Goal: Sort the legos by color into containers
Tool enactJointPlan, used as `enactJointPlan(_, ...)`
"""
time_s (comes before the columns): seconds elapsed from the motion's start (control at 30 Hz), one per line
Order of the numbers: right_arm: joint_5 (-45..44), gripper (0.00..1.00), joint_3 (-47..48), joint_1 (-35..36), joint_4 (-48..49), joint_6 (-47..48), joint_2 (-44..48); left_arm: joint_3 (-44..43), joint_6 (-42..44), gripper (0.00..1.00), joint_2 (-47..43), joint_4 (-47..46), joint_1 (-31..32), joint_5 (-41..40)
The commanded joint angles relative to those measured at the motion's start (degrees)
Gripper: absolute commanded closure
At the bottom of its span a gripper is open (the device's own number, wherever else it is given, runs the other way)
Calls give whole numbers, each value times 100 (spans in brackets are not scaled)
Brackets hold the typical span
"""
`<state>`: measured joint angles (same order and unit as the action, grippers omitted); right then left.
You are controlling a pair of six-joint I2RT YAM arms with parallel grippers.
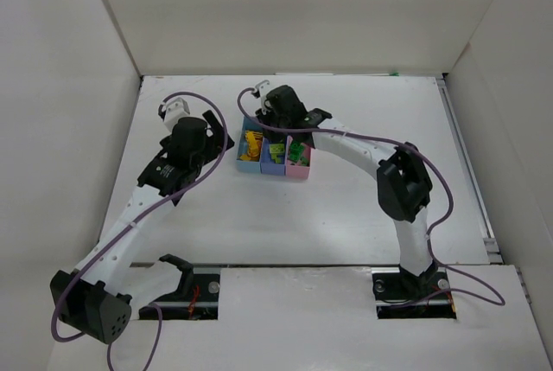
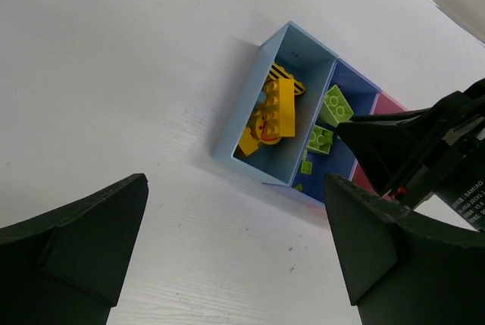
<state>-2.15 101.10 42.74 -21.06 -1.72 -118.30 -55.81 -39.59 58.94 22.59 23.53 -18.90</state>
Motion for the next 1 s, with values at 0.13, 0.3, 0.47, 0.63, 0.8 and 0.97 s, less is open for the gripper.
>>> enactJointPlan(0.13,-163,51,-117,41,207,-39,395,44,-4,0,-75,-44,-15,-141)
enactJointPlan(0.3,-373,42,-169,41,85,-39,641,-9,57,0,-75,-44,-15,-193)
enactJointPlan(0.47,-716,30,-397,41,84,-39,1142,-9,57,0,-75,-44,-67,-193)
enactJointPlan(0.63,-831,0,-915,-213,155,-39,1967,-61,57,0,-14,-44,-68,-246)
enactJointPlan(0.8,-1015,0,-2152,-993,155,-285,2978,-61,57,0,-14,-44,-68,-193)
enactJointPlan(0.97,-1225,0,-3253,-1558,155,-399,4207,-61,57,0,39,61,-68,-193)
